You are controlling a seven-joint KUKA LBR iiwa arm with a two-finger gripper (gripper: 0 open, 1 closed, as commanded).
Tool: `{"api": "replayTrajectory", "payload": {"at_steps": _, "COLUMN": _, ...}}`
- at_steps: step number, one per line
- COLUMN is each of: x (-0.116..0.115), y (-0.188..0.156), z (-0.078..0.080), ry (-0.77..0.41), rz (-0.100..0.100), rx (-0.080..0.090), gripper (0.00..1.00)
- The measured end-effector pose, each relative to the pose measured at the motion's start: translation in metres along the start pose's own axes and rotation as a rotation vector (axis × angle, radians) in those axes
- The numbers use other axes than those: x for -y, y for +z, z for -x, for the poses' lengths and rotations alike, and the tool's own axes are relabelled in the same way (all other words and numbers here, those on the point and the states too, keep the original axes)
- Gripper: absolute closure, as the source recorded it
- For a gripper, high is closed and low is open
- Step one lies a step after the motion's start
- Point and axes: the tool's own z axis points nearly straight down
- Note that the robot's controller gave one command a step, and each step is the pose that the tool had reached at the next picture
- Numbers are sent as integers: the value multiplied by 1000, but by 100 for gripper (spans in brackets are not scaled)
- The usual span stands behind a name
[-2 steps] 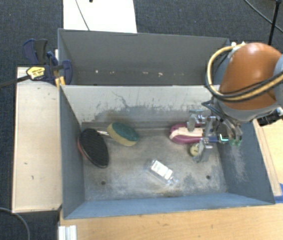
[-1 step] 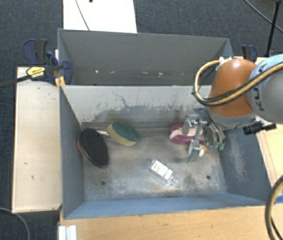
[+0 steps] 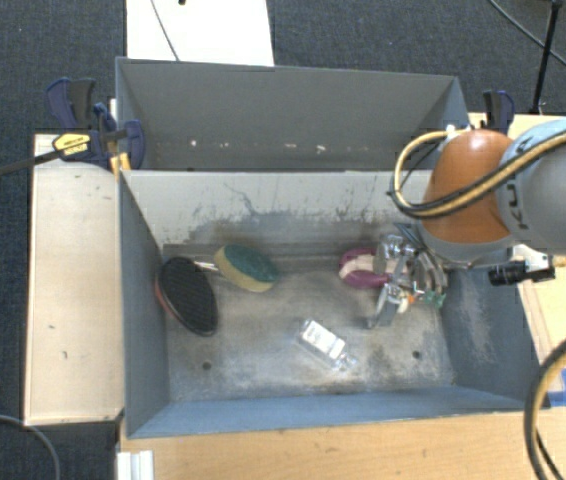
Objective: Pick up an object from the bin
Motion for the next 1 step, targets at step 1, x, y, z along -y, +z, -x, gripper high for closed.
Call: {"api": "replayTrajectory", "payload": {"at_steps": 1, "x": 1, "y": -4, "z": 4, "ry": -1, "rz": 0, "rx": 14, "gripper": 100}}
